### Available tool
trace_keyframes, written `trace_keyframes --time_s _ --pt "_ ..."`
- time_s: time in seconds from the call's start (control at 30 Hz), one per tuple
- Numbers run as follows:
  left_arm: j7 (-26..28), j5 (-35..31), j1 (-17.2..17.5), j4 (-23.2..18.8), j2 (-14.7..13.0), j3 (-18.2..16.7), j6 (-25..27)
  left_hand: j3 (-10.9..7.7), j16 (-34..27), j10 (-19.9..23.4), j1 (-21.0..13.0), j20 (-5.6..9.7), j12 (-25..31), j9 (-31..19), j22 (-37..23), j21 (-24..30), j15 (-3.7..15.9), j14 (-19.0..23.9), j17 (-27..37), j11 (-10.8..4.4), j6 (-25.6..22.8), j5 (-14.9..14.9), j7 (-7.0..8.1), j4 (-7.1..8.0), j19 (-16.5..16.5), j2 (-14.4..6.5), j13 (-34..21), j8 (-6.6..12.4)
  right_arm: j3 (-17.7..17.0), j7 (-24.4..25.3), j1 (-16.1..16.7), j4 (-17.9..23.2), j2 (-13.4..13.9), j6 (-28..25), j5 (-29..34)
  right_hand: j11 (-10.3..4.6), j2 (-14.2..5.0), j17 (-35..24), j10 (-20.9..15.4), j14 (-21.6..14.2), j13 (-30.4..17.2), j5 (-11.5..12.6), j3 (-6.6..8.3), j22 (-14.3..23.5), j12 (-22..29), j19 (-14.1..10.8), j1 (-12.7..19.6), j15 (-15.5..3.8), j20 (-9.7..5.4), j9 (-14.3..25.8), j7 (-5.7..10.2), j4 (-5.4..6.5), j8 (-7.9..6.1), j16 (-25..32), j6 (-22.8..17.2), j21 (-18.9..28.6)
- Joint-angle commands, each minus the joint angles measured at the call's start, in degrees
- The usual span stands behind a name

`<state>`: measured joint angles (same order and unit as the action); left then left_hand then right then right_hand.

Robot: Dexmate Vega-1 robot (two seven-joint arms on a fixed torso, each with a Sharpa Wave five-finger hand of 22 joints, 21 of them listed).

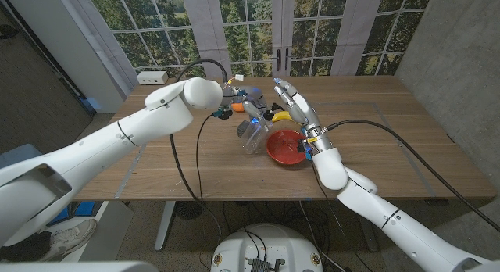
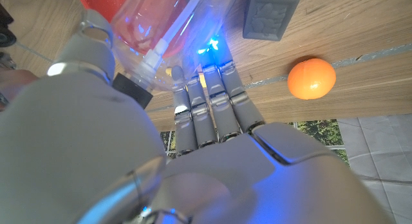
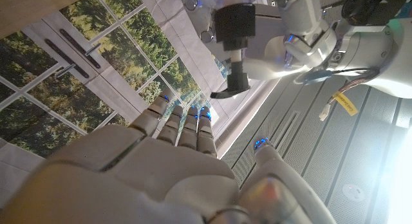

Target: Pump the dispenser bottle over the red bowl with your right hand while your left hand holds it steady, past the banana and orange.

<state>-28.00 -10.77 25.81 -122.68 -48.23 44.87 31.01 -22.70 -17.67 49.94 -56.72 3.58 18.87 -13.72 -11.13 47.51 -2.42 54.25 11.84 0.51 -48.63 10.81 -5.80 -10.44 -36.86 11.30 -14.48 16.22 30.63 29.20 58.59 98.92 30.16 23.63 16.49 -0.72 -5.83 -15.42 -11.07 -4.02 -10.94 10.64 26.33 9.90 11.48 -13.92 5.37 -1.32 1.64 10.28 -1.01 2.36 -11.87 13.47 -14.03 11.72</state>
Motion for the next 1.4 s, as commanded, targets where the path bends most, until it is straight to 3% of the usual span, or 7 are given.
trace_keyframes --time_s 0.03,0.23,0.6,0.8,1.1,1.4 --pt "2.3 1.4 2.5 -1.5 -0.8 -1.7 0.2 -0.45 -0.5 10.6 -18.3 7.22 0.5 -0.3 -0.2 0.6 16.28 10.5 0.2 -10.87 -4.8 0.4 5.14 0.35 0.1 -18.6 -7.4 -0.02 -2.4 -1.8 0.4 -2.6 -1.1 4.5 -6.4 -0.01 -2.75 0.0 -1.0 -0.6 -0.2 -0.2 0.07 0.0 0.5 -0.6 0.3 0.14 0.05 0.2 0.51 -0.38 -0.43 0.3 -1.2 0.3" --pt "4.4 2.6 4.4 -2.3 -1.3 -2.9 0.0 -0.40 -0.4 10.5 -18.2 7.24 0.4 -0.3 -0.2 0.6 16.28 10.4 0.2 -10.90 -4.8 0.4 5.26 0.34 0.3 -18.6 -7.5 -0.10 -3.0 -4.3 0.4 -2.8 -1.2 4.7 -9.0 -0.04 -2.78 0.0 -1.5 -1.0 -0.2 -0.2 0.13 0.0 0.6 -0.9 0.4 0.20 0.12 0.2 0.27 -0.58 -0.51 0.5 -1.8 0.3" --pt "12.4 6.5 11.1 -4.2 -2.4 -7.8 -0.9 -0.39 -0.3 10.3 -18.2 6.96 0.2 -0.4 -0.2 0.9 16.26 10.0 0.4 -11.00 -4.5 0.4 5.50 0.41 1.0 -18.7 -7.8 -0.40 -4.2 -12.1 -0.9 -7.7 -3.0 10.1 -23.0 -0.10 -2.90 -0.1 -1.8 -1.5 -0.2 -0.3 0.21 0.0 0.6 -1.4 0.6 0.39 -0.07 0.2 -0.34 -0.80 -0.44 0.7 -2.2 0.3" --pt "16.2 8.9 14.2 -4.0 -2.4 -9.5 -2.1 -0.39 -0.3 10.0 -18.2 6.80 0.1 -0.8 -0.2 1.2 16.28 9.7 0.8 -11.32 -4.2 0.4 5.44 0.42 1.2 -18.8 -8.0 -0.43 -4.9 -15.7 -1.1 -8.4 -3.0 10.1 -27.9 0.17 -2.95 -0.1 -1.9 -1.7 -0.2 -0.4 0.24 0.1 0.5 -1.6 0.7 0.72 -0.02 0.3 -0.36 -0.87 -0.43 0.9 -2.5 0.3" --pt "22.6 11.8 19.2 -3.8 -2.2 -12.3 -5.8 -0.40 -0.4 9.9 -18.1 6.70 0.0 -1.3 -0.2 1.7 16.27 9.4 1.3 -11.35 -4.1 0.4 5.48 0.46 1.5 -19.0 -8.4 -0.44 -6.3 -19.0 -1.3 -10.5 -3.8 10.2 -34.5 0.35 -3.04 -0.2 -2.2 -1.9 -0.2 -0.5 0.30 0.1 0.5 -1.8 0.8 0.80 0.07 0.3 -0.61 -1.00 -0.36 1.0 -2.7 0.3" --pt "26.5 14.0 22.6 -6.1 -3.1 -14.6 -4.3 -0.39 -0.5 10.0 -18.0 6.64 0.0 -1.6 -0.1 2.1 16.27 9.3 1.6 -11.34 -4.1 0.5 5.53 0.46 1.6 -19.0 -8.7 -0.44 -7.9 -21.0 -1.7 -13.6 -5.7 11.6 -40.3 0.49 -3.07 -0.2 -2.6 -2.2 -0.3 -0.5 0.32 0.1 0.6 -1.9 0.9 1.24 0.13 0.3 -1.01 -1.08 -0.27 1.2 -3.0 0.3"
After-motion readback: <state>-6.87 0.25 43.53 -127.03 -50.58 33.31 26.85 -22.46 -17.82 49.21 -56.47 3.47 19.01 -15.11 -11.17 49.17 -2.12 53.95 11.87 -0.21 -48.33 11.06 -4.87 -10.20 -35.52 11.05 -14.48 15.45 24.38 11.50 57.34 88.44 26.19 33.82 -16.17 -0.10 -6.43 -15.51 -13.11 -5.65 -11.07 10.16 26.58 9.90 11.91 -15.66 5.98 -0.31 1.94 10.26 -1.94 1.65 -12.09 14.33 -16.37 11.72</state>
